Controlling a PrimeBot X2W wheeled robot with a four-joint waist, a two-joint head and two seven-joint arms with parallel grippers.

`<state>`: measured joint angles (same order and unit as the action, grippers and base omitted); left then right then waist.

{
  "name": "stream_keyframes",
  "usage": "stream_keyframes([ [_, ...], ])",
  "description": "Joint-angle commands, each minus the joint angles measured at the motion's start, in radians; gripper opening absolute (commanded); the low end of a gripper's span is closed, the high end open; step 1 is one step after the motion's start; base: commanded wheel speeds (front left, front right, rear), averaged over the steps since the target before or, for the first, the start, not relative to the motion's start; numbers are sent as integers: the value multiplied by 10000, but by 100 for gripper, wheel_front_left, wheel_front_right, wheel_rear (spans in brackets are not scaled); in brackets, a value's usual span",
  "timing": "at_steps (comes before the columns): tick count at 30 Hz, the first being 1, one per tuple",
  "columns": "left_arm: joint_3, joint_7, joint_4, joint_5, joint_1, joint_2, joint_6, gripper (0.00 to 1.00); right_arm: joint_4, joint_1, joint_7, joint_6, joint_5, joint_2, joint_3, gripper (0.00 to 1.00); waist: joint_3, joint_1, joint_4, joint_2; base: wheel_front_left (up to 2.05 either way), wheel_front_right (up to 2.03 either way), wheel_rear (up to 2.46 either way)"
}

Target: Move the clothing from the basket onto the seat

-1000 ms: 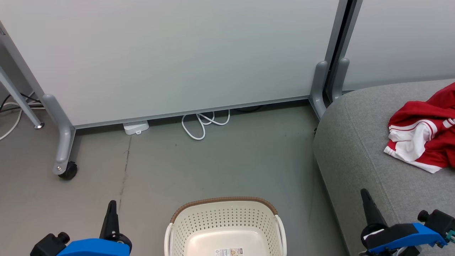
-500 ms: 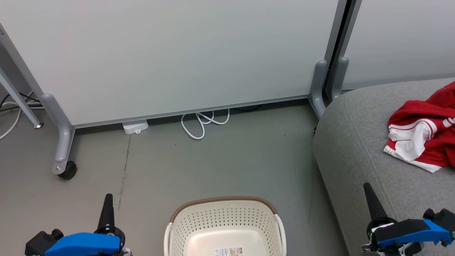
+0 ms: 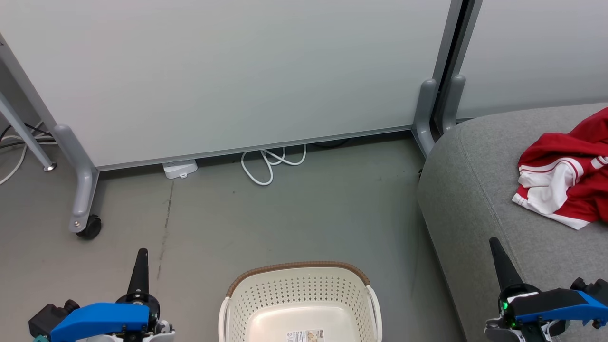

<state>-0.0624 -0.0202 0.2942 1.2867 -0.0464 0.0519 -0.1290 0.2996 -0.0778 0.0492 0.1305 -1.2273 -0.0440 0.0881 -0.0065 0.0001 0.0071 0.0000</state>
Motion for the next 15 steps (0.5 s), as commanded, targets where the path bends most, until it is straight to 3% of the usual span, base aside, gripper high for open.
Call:
stream_keyframes([
  [1,-98,-73,-118,217,-253,3,-20,0,-147,-219,36,3,-252,-71,29,0,3,0,-2,0,0,0,0],
  [15,-250,-398,-265,1278,-416,-5,-24,0,-296,-265,265,3,-1518,-79,114,0,31,-1,-23,0,0,0,0],
])
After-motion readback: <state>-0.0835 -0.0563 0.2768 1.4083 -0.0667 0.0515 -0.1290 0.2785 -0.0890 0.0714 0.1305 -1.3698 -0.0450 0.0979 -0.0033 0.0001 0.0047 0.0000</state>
